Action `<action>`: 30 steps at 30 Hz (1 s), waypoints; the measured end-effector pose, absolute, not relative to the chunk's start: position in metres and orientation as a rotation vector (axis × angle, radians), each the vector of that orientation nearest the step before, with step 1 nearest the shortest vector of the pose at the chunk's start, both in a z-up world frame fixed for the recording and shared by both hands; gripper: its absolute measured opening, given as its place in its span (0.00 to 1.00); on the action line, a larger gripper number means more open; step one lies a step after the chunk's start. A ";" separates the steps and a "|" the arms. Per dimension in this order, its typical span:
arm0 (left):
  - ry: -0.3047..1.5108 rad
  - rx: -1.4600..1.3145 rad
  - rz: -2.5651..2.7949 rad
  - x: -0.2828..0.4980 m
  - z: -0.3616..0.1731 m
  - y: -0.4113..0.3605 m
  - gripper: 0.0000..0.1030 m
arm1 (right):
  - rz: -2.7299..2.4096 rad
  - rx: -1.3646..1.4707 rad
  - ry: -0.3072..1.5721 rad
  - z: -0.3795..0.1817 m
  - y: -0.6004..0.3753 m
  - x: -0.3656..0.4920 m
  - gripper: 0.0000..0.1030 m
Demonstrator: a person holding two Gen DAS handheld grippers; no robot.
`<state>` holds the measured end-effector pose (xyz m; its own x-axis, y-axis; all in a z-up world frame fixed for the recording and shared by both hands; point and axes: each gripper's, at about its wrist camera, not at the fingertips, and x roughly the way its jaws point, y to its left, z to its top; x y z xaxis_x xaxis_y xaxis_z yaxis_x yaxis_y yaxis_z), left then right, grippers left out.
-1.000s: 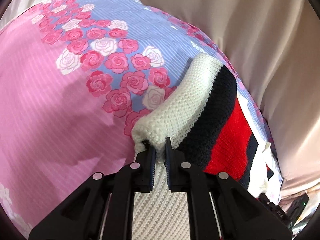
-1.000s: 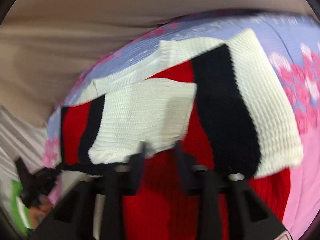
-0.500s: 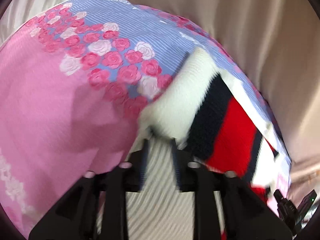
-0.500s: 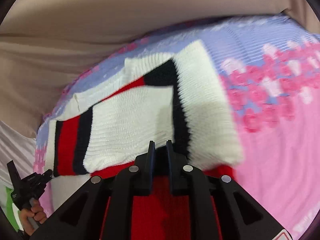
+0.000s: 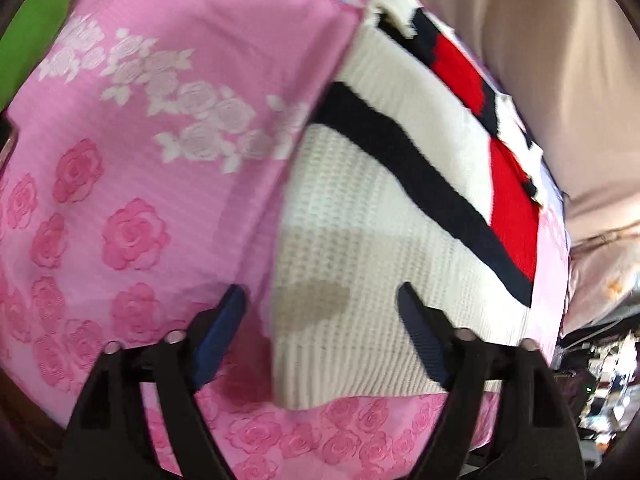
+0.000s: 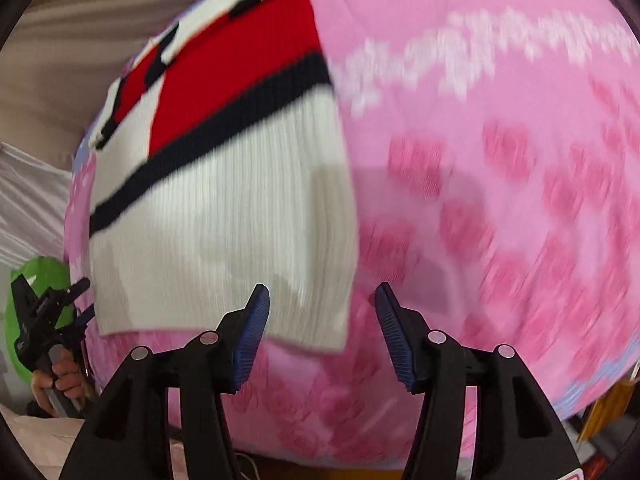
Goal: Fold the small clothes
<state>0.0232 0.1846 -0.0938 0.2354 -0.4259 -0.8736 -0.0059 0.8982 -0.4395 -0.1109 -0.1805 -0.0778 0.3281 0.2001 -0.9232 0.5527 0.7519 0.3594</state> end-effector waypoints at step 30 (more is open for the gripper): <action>1.377 -0.373 -0.283 -0.175 0.006 0.126 0.04 | 0.117 0.414 1.523 0.011 -0.267 -0.235 0.05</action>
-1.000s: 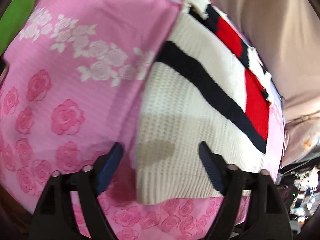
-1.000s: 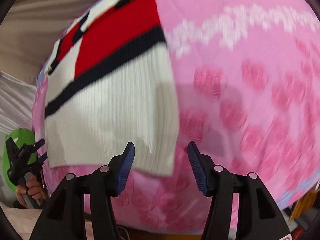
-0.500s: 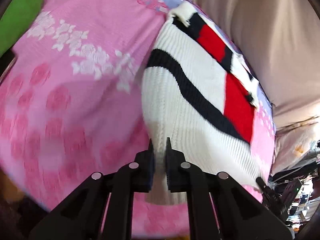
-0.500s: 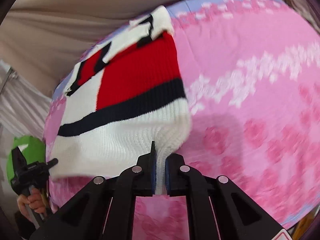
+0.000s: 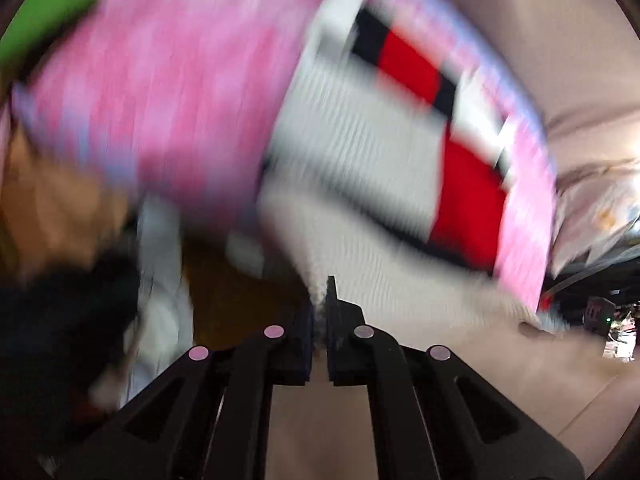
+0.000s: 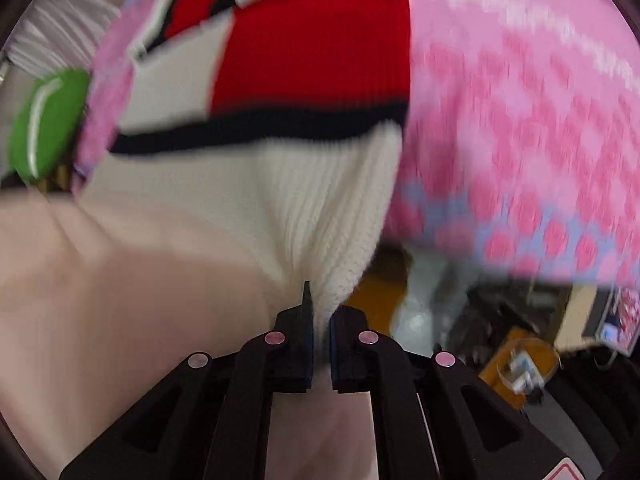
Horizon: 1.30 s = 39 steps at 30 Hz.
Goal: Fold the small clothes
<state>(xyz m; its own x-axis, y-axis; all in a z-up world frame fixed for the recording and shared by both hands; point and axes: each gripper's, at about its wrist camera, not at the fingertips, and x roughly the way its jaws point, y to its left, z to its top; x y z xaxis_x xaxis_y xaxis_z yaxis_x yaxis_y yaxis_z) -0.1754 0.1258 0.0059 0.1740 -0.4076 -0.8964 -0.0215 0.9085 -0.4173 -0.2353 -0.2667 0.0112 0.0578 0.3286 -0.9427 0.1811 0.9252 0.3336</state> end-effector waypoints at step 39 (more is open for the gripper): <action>1.133 -0.334 -0.160 0.123 -0.041 0.067 0.05 | -0.156 0.572 0.868 -0.014 -0.348 0.040 0.07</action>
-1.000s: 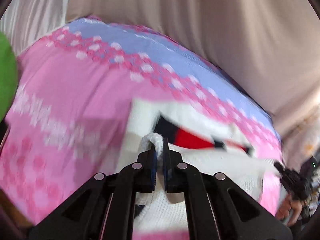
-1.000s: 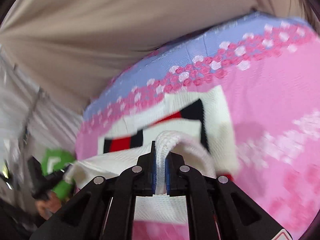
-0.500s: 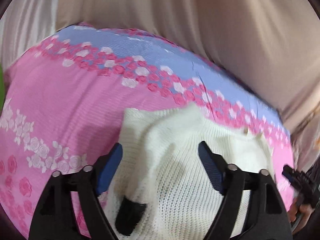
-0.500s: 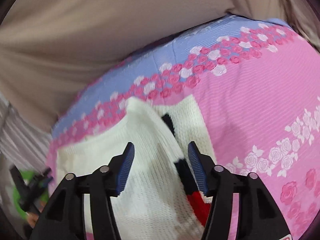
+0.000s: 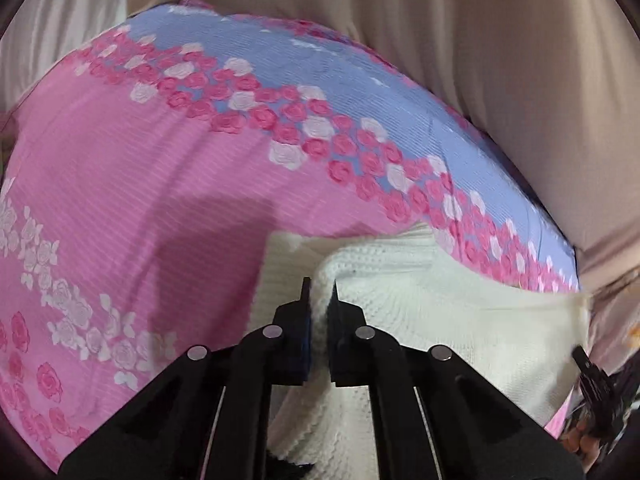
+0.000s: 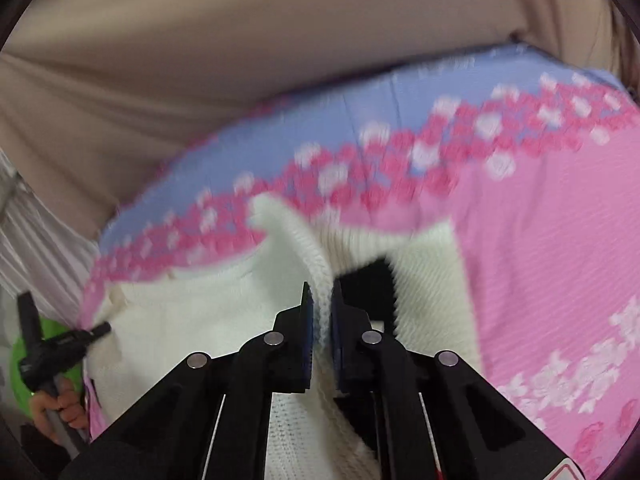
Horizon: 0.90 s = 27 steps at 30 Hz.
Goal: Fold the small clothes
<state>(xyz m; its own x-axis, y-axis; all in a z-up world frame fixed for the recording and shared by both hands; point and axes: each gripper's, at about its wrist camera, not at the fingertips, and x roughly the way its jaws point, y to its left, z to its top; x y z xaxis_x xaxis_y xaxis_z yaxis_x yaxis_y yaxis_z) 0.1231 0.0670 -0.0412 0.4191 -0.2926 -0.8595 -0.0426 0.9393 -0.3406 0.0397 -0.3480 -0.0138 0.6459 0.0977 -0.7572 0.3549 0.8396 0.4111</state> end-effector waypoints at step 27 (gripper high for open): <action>1.276 -0.225 -0.027 0.197 -0.082 0.057 0.00 | -0.425 0.556 1.091 -0.077 -0.424 0.090 0.01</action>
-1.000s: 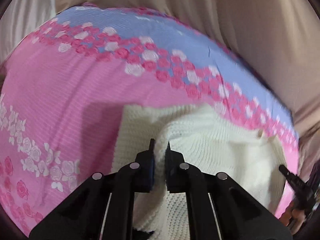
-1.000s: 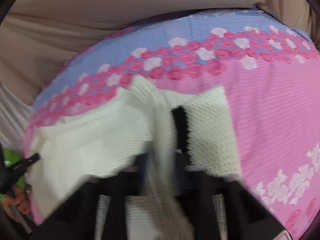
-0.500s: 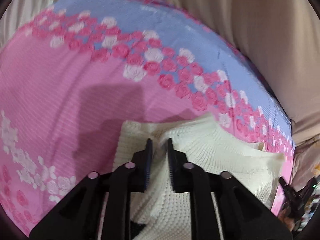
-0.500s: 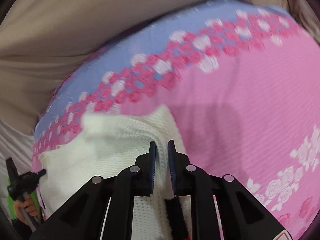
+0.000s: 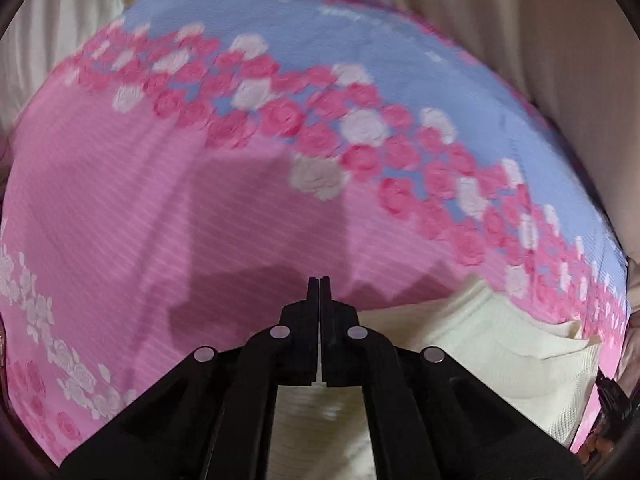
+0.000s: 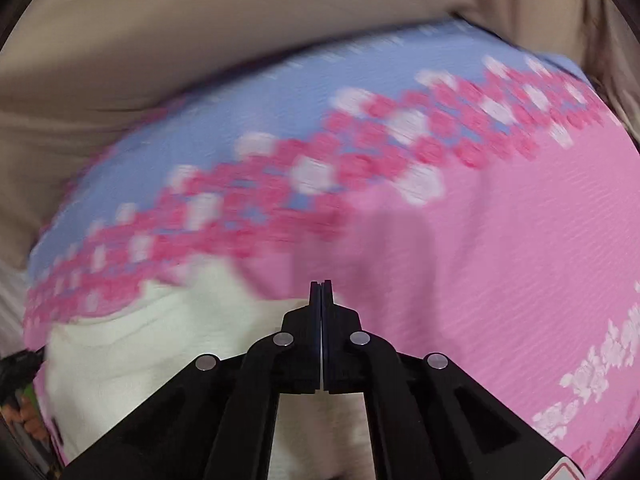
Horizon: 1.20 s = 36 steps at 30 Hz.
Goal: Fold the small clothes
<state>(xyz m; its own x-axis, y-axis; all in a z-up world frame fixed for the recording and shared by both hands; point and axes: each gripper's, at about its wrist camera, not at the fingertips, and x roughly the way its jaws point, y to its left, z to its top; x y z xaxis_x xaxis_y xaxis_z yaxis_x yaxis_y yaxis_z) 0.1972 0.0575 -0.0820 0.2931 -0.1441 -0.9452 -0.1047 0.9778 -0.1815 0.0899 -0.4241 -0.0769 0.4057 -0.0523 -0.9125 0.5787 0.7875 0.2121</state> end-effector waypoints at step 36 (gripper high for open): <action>1.458 -0.426 -0.192 -0.101 -0.092 0.152 0.22 | -0.287 0.832 1.275 -0.107 -0.334 -0.249 0.15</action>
<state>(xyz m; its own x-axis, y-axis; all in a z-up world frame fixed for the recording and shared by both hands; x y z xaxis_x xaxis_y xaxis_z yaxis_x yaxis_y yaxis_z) -0.1013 0.1525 -0.0923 0.1137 -0.3797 -0.9181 -0.1297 0.9105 -0.3926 -0.2488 -0.3342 -0.1068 0.3038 0.2472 -0.9201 0.6175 0.6844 0.3877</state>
